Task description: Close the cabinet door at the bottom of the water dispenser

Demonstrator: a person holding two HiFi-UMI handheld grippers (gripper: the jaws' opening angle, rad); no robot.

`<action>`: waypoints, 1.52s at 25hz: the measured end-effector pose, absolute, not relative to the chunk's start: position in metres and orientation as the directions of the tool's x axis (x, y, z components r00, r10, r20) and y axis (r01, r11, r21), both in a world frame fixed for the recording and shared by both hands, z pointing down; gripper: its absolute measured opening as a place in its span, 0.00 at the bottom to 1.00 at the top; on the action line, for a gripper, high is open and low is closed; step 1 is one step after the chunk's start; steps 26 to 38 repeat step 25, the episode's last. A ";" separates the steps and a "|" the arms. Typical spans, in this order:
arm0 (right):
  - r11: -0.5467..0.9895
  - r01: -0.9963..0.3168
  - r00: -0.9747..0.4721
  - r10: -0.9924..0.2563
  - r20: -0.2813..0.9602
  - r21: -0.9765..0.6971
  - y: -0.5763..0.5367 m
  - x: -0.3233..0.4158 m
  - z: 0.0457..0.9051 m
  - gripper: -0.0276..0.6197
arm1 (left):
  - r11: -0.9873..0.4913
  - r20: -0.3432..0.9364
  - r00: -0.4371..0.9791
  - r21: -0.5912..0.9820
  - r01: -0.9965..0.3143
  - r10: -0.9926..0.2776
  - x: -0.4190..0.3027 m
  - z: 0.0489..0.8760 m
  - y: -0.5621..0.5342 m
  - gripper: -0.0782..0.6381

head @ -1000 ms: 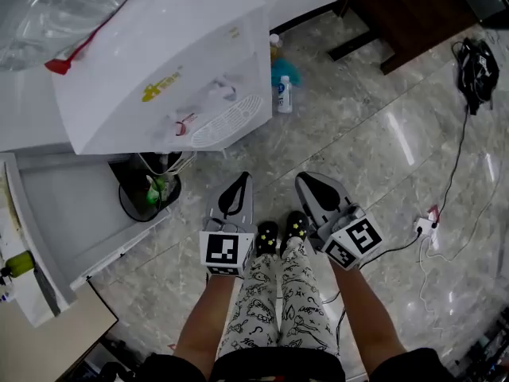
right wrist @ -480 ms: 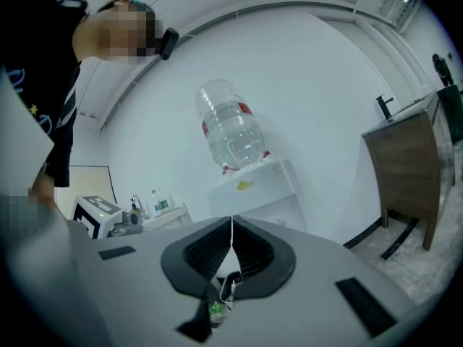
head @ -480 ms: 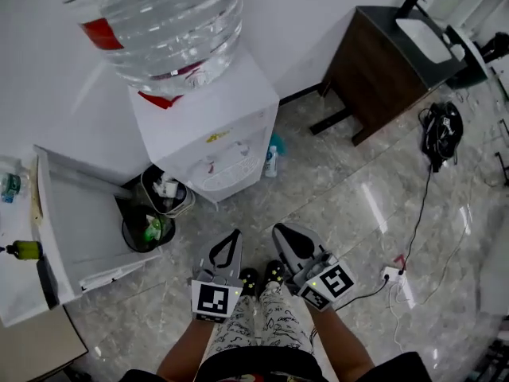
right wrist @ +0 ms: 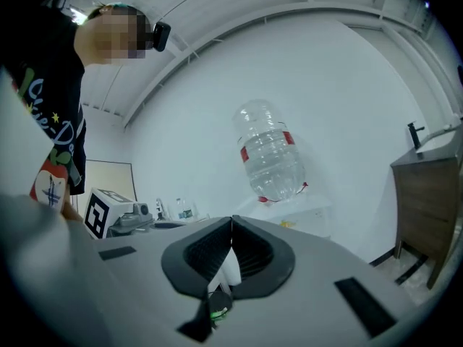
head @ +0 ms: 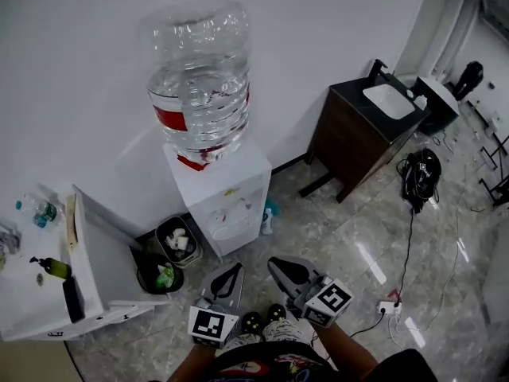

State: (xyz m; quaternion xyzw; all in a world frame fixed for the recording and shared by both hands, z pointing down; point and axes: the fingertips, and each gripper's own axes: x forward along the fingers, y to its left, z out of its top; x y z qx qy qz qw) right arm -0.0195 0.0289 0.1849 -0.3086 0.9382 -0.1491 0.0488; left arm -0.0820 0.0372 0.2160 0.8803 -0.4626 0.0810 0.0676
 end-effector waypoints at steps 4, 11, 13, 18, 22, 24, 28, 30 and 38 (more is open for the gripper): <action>0.778 -0.575 -0.808 -0.589 0.026 -0.253 0.037 -0.023 0.165 0.07 | -0.563 0.173 0.565 0.068 -0.824 -0.807 -0.086 0.190 0.042 0.10; 0.776 -0.575 -0.804 -0.594 0.004 -0.260 0.065 -0.020 0.154 0.07 | -0.584 0.130 0.587 0.063 -0.809 -0.799 -0.085 0.162 0.053 0.10; 0.779 -0.572 -0.805 -0.593 -0.004 -0.258 0.068 -0.020 0.151 0.07 | -0.587 0.127 0.590 0.067 -0.807 -0.797 -0.085 0.160 0.055 0.10; 0.800 -0.546 -0.826 -0.563 0.001 -0.250 0.073 -0.018 0.149 0.07 | -0.560 0.137 0.567 0.088 -0.824 -0.812 -0.078 0.160 0.058 0.10; 0.810 -0.519 -0.837 -0.547 -0.032 -0.272 0.070 -0.009 0.138 0.07 | -0.568 0.134 0.575 0.089 -0.818 -0.807 -0.060 0.155 0.054 0.10; 0.814 -0.518 -0.839 -0.544 -0.033 -0.261 0.066 -0.001 0.136 0.07 | -0.565 0.136 0.571 0.084 -0.821 -0.809 -0.051 0.153 0.051 0.10; 0.817 -0.518 -0.839 -0.543 -0.031 -0.254 0.065 0.003 0.135 0.07 | -0.563 0.137 0.569 0.082 -0.823 -0.811 -0.047 0.152 0.049 0.10; 0.817 -0.518 -0.839 -0.543 -0.031 -0.254 0.065 0.003 0.135 0.07 | -0.563 0.137 0.569 0.082 -0.823 -0.811 -0.047 0.152 0.049 0.10; 0.817 -0.518 -0.839 -0.543 -0.031 -0.254 0.065 0.003 0.135 0.07 | -0.563 0.137 0.569 0.082 -0.823 -0.811 -0.047 0.152 0.049 0.10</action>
